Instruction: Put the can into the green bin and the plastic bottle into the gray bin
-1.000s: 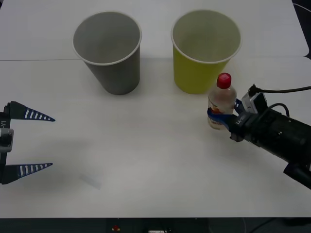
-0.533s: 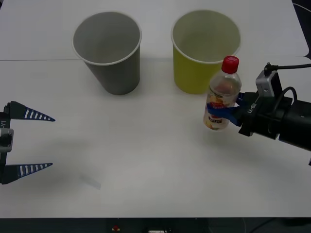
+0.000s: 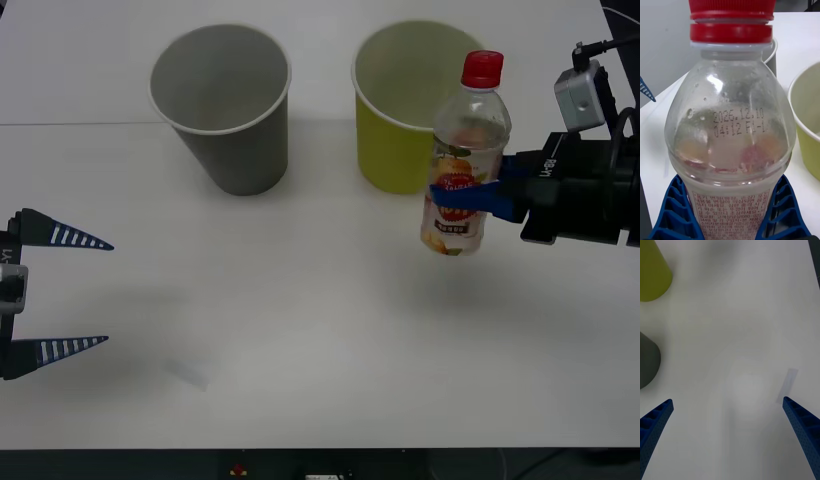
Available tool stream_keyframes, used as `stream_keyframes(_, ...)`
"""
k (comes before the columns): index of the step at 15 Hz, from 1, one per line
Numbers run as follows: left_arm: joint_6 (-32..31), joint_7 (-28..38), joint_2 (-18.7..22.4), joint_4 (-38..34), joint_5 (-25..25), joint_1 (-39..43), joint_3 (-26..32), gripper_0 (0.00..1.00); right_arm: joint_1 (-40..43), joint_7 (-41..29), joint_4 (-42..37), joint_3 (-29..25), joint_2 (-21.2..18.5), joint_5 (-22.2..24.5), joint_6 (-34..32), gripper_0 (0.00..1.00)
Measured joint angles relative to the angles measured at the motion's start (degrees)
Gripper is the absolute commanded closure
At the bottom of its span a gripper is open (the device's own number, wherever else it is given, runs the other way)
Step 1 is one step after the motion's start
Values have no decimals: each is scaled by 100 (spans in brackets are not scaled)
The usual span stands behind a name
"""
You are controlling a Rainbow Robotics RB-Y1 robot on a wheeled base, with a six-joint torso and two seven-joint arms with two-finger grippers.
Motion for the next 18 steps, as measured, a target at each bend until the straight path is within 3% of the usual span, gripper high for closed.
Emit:
stream_keyframes(6, 0, 0, 0, 0, 0, 0, 0, 0, -1286, -1114, 115, 57, 280, 775, -932, 100)
stream_keyframes(13, 0, 0, 0, 0, 0, 0, 0, 0, -2947, -1127, 1151, 884, 586, 922, -1094, 100)
stream_keyframes(18, 0, 0, 0, 0, 0, 0, 0, 0, -4090, -1130, 2076, 1589, 1081, 1461, -1094, 100)
